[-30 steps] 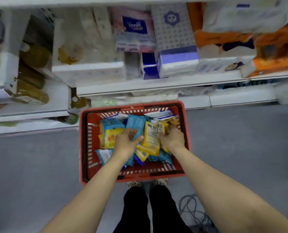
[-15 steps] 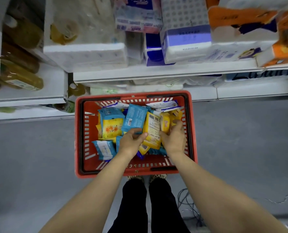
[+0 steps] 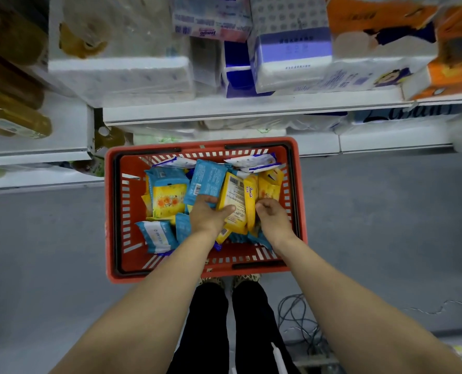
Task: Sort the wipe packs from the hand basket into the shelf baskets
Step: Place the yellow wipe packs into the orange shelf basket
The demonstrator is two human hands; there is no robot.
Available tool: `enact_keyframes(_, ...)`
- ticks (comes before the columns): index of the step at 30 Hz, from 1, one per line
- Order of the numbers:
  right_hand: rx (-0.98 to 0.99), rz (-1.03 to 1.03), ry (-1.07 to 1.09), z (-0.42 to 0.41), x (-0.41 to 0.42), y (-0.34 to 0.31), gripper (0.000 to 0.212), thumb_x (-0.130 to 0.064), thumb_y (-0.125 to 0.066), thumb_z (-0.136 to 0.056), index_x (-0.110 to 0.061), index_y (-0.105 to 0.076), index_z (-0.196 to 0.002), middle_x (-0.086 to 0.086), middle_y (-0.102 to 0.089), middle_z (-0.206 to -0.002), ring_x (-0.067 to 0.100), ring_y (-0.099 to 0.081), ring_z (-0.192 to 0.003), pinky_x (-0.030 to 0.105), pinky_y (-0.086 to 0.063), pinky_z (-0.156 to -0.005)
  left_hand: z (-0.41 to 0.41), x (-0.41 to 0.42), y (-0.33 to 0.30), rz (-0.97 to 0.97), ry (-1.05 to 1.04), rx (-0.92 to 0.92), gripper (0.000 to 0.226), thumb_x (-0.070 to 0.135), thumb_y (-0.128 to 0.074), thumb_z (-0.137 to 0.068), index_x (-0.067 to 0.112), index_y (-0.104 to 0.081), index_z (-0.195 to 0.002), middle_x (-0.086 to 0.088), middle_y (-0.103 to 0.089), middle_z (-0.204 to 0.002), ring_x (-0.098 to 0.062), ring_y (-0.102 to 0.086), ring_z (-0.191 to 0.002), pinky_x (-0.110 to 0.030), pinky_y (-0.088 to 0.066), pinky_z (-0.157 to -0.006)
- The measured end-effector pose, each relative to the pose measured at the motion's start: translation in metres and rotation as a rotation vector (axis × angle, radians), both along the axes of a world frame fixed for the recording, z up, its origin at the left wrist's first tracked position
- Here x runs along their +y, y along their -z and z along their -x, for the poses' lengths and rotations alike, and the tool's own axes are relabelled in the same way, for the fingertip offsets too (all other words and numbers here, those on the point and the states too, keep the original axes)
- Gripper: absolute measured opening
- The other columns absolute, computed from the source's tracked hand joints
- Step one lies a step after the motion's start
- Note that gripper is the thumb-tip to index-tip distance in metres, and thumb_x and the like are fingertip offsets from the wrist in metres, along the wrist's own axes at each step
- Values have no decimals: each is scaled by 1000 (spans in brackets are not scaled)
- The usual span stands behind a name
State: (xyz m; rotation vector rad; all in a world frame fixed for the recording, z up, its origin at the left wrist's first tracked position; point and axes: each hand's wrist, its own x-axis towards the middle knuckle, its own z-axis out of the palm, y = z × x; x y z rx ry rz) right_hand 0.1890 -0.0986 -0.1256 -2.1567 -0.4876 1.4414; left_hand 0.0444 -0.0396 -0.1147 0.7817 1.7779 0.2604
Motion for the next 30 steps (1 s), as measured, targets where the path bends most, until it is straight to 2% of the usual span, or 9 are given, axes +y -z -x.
enact_keyframes(4,185,-1,171,3,5,4,27,-21,-58,-98,-20,-54,-125,0,-64,-114,20,-62,-108,35,-55,-88,11,-2,1,30,-64,-76,43,15,-87,-71,22,-53,-97,0,-67,-96,-18,-69,-82,-35,-58,-69)
enact_keyframes(10,206,32,25,6,10,0,54,-30,-76,-85,-20,-55,-134,-5,-58,-125,10,-57,-106,22,-48,-82,38,-2,-10,63,-5,-224,32,10,-81,-77,11,-66,-106,-3,-71,-94,-13,-70,-78,-22,-53,-58)
enact_keyframes(12,257,52,39,5,9,-3,67,-31,-82,-78,-18,-50,-136,-1,-58,-130,16,-59,-114,31,-52,-90,47,-2,-12,63,11,-258,22,10,-79,-80,17,-69,-97,0,-72,-92,-6,-70,-71,-16,-51,-54)
enact_keyframes(14,285,96,27,7,8,-9,78,-31,-87,-71,-16,-47,-137,2,-60,-130,20,-62,-113,41,-54,-95,57,-4,-16,81,-8,-295,20,12,-76,-83,19,-68,-100,2,-73,-96,-7,-70,-77,-20,-53,-61)
enact_keyframes(16,266,110,45,9,7,-12,72,-31,-89,-68,-19,-54,-129,2,-68,-121,20,-69,-103,44,-57,-90,63,-7,-18,106,-47,-328,24,14,-72,-87,17,-67,-110,3,-73,-101,-11,-71,-85,-28,-57,-69)
enact_keyframes(19,215,21,322,13,9,-23,45,-31,-83,-77,-20,-63,-116,2,-75,-102,21,-74,-85,44,-61,-77,77,-13,-27,122,-139,-381,33,20,-68,-91,21,-59,-123,3,-71,-109,-12,-71,-90,-40,-60,-74)
enact_keyframes(22,239,-70,469,17,13,-43,21,-31,-73,-87,-26,-62,-104,3,-75,-100,22,-75,-83,46,-61,-76,86,-15,-40,149,-211,-455,44,26,-64,-94,28,-48,-135,-1,-66,-122,-21,-66,-108,-60,-53,-87)
enact_keyframes(27,148,-227,454,39,19,-87,26,-16,-79,-79,-27,-64,-96,0,-75,-98,19,-74,-84,43,-61,-77,80,-11,-71,71,-208,-543,40,26,-60,-96,28,-47,-134,-2,-61,-127,-27,-62,-113,-49,-59,-70)
enact_keyframes(30,75,-264,456,52,18,-114,33,-14,-82,-74,-28,-62,-96,-3,-74,-96,18,-73,-85,44,-60,-80,69,-10,-94,-7,-116,-559,29,22,-60,-96,32,-53,-122,2,-62,-122,-19,-65,-108,-39,-60,-68)
